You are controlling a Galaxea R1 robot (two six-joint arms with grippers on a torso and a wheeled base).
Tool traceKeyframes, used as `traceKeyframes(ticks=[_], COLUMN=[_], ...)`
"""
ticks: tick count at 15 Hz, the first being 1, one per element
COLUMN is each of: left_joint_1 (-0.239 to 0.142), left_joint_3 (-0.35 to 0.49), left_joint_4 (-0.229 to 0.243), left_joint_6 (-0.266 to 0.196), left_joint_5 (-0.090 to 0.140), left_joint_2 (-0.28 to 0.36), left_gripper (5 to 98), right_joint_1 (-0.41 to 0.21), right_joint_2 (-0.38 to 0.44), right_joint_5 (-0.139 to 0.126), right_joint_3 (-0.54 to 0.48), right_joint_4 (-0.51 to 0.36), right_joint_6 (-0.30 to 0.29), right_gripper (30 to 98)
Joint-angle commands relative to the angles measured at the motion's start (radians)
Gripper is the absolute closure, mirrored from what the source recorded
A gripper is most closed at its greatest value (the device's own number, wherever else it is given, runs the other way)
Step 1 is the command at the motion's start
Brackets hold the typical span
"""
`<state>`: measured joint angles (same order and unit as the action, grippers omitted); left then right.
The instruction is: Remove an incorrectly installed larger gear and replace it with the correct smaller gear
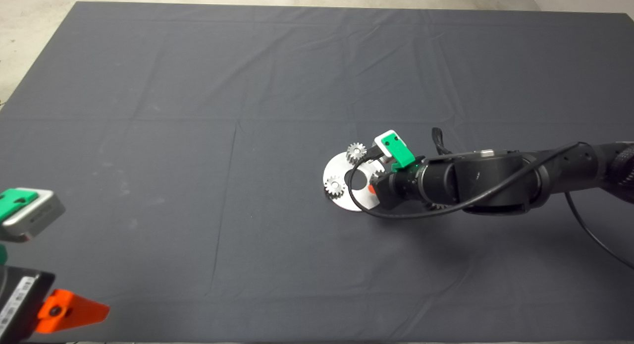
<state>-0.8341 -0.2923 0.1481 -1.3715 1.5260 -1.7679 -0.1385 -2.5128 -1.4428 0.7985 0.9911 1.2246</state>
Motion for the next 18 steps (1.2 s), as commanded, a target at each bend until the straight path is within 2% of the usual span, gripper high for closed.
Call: traceKeyframes(ticks=[1,3,6,18], left_joint_1=[0.0,0.0,0.0,0.0], left_joint_3=[0.01,0.01,0.012,0.011], left_joint_4=[0.01,0.01,0.01,0.01], left_joint_6=[0.003,0.003,0.003,0.003], left_joint_5=[0.031,0.031,0.031,0.029], left_joint_2=[-0.002,-0.002,-0.002,-0.002], left_gripper=[5.3,5.3,5.3,5.3], right_joint_1=[-0.015,-0.016,-0.015,-0.012], right_joint_2=[0.001,0.005,0.002,-0.002], right_joint_5=[0.007,0.001,-0.025,-0.025], right_joint_3=[0.002,-0.016,-0.043,-0.02], right_joint_4=[0.031,0.031,0.031,0.03], right_joint_6=[0.004,0.004,0.006,0.004], right_gripper=[87.0,87.0,87.0,87.0])
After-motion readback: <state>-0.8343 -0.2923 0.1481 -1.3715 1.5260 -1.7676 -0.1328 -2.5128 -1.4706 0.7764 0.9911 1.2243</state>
